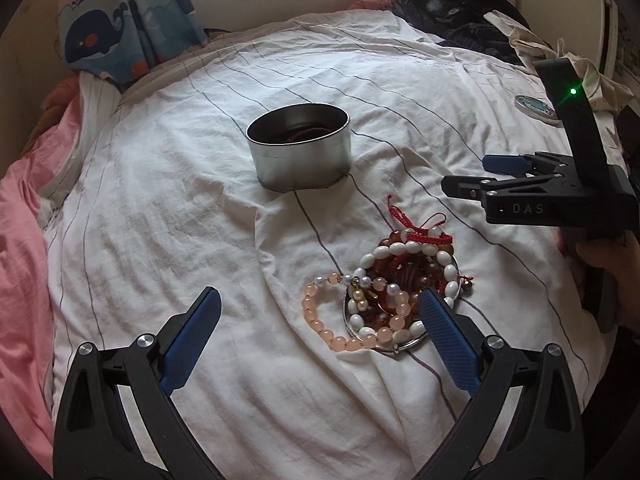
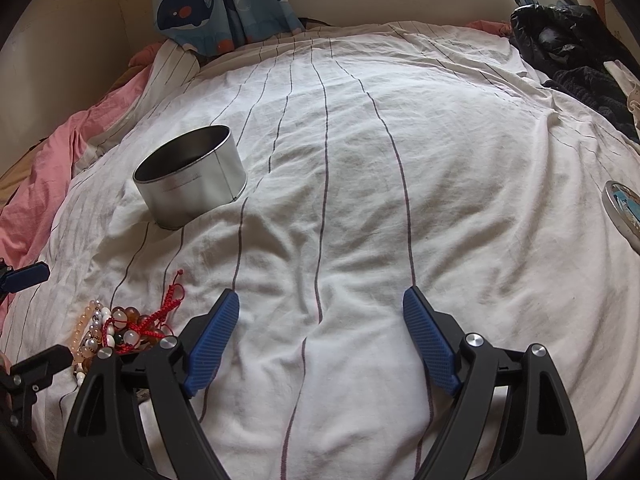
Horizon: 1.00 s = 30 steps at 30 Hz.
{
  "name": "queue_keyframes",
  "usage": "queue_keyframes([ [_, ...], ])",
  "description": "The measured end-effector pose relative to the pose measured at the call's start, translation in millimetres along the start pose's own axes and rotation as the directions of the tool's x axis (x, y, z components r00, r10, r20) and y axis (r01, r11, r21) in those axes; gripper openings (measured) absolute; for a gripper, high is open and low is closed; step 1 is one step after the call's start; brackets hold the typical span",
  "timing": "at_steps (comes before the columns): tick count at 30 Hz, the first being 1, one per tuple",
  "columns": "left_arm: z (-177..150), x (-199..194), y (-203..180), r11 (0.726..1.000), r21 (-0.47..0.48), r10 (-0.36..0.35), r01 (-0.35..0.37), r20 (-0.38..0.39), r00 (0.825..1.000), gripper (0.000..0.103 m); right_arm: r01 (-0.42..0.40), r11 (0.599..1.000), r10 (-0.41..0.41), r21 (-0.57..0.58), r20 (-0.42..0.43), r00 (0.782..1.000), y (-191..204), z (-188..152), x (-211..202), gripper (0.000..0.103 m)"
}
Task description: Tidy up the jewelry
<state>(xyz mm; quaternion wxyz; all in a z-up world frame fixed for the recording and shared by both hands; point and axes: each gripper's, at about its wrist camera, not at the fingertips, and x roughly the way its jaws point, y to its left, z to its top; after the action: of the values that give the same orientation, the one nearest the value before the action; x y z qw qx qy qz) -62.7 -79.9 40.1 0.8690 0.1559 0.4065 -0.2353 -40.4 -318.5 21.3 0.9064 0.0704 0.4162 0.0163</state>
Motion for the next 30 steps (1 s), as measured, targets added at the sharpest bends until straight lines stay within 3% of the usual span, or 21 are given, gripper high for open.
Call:
queue_keyframes([
  [5,-6,7,1,1.000,0.007,0.019,-0.018,-0.047,0.999,0.095,0.000,1.000,0.000,-0.001,-0.001,1.000,0,0,1,0.081],
  [9,-7,8,22,0.993,-0.057,0.097,-0.100,-0.061,0.993,0.095,-0.001,1.000,0.001,0.000,-0.001,1.000,0,0,1,0.081],
  [11,-9,9,38,0.977,-0.108,0.174,-0.183,-0.083,0.981,0.095,0.000,1.000,0.000,-0.001,-0.001,1.000,0,-1,1,0.081],
  [13,-12,13,51,0.952,-0.117,0.269,-0.283,-0.121,0.956,0.095,0.000,1.000,0.000,-0.001,-0.002,1.000,0,0,1,0.081],
  [16,-10,5,60,0.936,-0.152,0.308,-0.318,-0.091,0.947,0.095,-0.001,1.000,0.001,-0.001,-0.002,1.000,0,0,1,0.081],
  [20,-2,-12,57,0.943,-0.153,0.300,-0.295,0.009,0.954,0.095,0.000,1.000,0.000,-0.003,-0.004,1.000,0,0,1,0.082],
  [22,0,-14,47,0.962,-0.111,0.256,-0.251,0.035,0.966,0.095,-0.001,1.000,0.001,-0.005,-0.006,1.000,0,-1,3,0.082],
  [26,-1,1,21,0.981,0.009,0.195,-0.195,-0.012,0.981,0.095,-0.001,1.000,0.001,-0.005,-0.006,1.000,0,-1,3,0.083],
  [30,-2,4,15,0.995,-0.023,0.101,-0.102,-0.030,0.994,0.095,0.000,1.000,0.000,-0.006,-0.007,1.000,1,-1,3,0.083],
])
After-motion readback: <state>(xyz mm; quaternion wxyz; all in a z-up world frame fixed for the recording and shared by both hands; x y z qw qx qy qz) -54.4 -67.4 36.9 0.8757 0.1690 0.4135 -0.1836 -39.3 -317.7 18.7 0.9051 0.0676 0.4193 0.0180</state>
